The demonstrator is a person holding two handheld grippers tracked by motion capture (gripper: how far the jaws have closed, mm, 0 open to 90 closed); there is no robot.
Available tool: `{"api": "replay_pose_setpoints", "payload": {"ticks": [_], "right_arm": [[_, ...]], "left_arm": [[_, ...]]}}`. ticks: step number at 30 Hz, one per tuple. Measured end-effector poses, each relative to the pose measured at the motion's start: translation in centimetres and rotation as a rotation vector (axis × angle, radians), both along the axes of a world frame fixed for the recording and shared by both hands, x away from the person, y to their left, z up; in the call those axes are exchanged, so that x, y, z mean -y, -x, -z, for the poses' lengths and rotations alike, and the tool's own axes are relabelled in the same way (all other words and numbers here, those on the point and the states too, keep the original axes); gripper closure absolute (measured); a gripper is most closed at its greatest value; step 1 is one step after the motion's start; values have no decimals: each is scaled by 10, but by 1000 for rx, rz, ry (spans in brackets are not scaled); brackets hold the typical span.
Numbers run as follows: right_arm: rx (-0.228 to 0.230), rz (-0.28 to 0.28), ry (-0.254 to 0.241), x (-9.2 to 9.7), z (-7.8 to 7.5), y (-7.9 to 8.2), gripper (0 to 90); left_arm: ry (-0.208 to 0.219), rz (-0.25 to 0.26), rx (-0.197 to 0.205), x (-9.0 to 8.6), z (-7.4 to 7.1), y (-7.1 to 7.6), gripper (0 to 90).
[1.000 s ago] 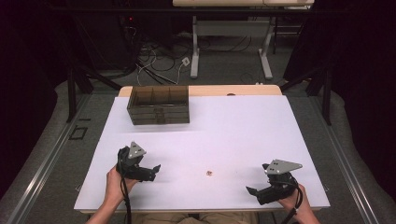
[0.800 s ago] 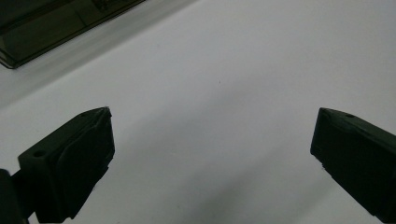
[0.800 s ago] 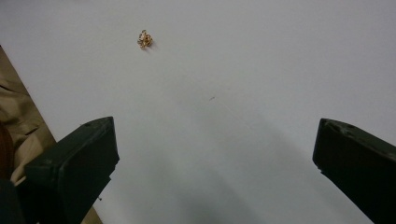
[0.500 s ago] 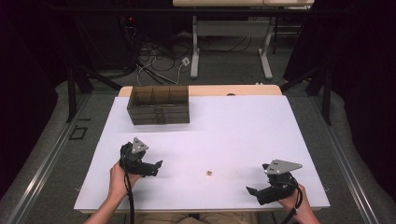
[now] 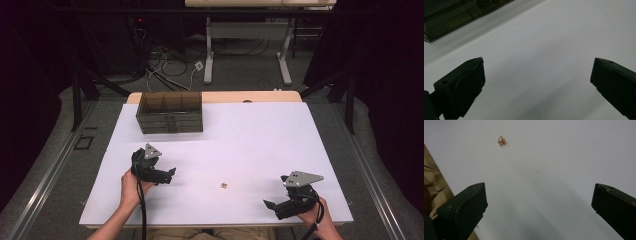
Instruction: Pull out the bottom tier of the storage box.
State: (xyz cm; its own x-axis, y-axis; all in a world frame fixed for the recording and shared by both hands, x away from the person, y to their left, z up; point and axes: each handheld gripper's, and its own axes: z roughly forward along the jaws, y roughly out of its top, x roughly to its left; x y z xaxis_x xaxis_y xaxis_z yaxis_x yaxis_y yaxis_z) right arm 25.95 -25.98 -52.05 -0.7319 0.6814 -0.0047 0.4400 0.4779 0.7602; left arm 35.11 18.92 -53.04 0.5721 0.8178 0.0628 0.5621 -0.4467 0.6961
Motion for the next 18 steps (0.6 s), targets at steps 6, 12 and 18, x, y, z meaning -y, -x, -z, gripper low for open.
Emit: {"api": "replay_pose_setpoints", "payload": {"ticks": [6,12,18], "right_arm": [[0,1,0,0,0,0,0],[-1,3,-1,0,0,0,0],[-3,1,0,0,0,0,0]], "left_arm": [[-16,6,-11,1,0,-6,0],[4,-23,-4,2,1,-14,0],[5,-46,-8,3,2,-19,0]]}}
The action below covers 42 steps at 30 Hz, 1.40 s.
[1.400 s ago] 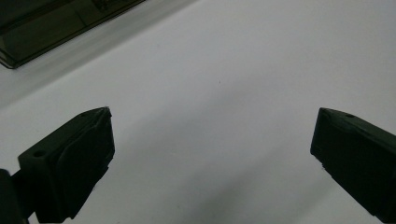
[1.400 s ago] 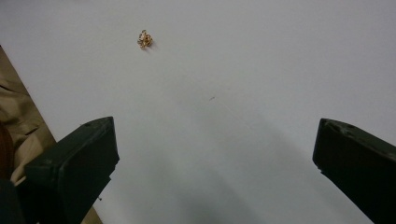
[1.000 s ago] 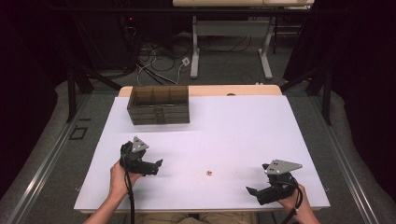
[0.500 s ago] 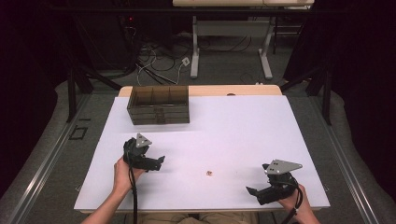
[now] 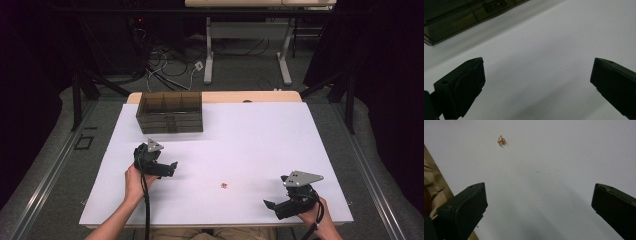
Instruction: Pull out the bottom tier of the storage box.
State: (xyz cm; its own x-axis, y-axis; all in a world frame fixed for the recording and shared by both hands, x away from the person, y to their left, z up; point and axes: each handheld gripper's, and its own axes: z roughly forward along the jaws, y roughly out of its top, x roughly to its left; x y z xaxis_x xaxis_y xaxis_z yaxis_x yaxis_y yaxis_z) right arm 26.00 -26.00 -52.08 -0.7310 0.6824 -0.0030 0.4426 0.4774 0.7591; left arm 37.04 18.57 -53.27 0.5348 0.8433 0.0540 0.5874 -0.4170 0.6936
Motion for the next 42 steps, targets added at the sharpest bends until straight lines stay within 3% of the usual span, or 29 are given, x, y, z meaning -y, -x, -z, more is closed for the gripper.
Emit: {"api": "replay_pose_setpoints", "payload": {"ticks": [16,42], "right_arm": [[0,0,1,0,0,0,0],[1,-3,3,0,0,0,0]], "left_arm": [[18,-71,-1,6,3,-25,0],[41,-137,-12,16,9,-50,0]]}}
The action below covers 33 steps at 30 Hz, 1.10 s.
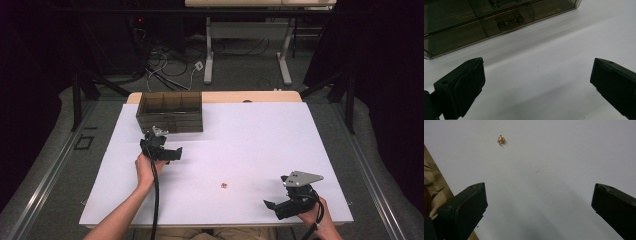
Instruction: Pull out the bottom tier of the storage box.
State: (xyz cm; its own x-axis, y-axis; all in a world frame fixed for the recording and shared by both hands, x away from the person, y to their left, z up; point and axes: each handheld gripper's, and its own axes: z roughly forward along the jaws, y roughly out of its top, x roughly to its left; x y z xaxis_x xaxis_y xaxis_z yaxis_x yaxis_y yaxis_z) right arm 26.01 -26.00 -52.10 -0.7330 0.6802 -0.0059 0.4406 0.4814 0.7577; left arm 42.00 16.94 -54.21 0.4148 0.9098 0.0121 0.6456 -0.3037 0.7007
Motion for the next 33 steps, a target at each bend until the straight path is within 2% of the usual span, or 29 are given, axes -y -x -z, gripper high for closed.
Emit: {"api": "replay_pose_setpoints", "payload": {"ticks": [2,10,12,18,23,27,29,33], "right_arm": [[-3,3,0,0,0,0,0],[-3,4,0,0,0,1,0],[-3,6,0,0,0,1,0],[-3,6,0,-1,0,1,0],[-5,7,1,-1,0,1,0],[-3,8,1,0,0,1,0],[-3,8,1,0,0,1,0],[-2,5,1,0,0,0,0]], "left_arm": [[-2,-3,-15,2,2,-2,0],[7,-37,-27,4,6,-11,1],[10,-45,-15,5,8,-15,4],[15,-61,-16,6,11,-21,8],[10,-83,0,6,14,-25,49],[23,-108,9,6,14,-29,93],[38,-131,4,6,14,-32,120],[45,-144,-3,6,14,-36,166]]}}
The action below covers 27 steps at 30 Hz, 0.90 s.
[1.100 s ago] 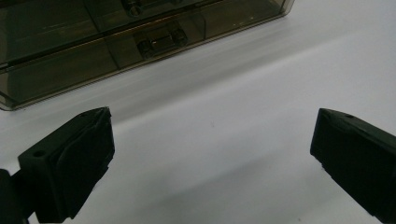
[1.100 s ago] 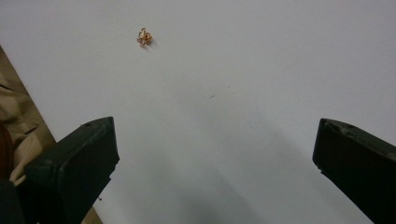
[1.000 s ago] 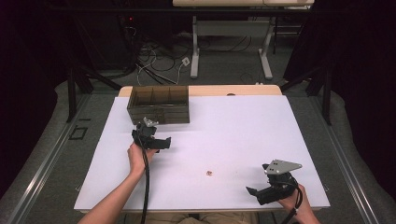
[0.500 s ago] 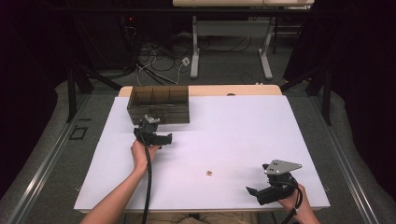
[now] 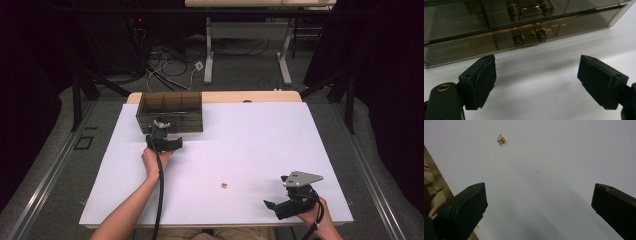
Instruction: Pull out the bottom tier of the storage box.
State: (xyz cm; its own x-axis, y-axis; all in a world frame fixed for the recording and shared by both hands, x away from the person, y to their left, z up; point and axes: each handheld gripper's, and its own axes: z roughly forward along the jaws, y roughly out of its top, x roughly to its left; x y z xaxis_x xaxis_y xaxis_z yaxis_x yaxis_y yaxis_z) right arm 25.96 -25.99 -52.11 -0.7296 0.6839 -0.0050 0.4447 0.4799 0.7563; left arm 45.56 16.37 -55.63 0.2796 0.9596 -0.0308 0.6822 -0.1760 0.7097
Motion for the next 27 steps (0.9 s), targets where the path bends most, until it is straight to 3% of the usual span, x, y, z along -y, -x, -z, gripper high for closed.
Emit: {"api": "replay_pose_setpoints", "payload": {"ticks": [13,27], "right_arm": [[-1,-2,-4,0,0,0,0],[-2,0,-5,0,0,0,0]], "left_arm": [[22,-67,12,4,2,-9,363],[86,-123,9,4,5,-15,554]]}}
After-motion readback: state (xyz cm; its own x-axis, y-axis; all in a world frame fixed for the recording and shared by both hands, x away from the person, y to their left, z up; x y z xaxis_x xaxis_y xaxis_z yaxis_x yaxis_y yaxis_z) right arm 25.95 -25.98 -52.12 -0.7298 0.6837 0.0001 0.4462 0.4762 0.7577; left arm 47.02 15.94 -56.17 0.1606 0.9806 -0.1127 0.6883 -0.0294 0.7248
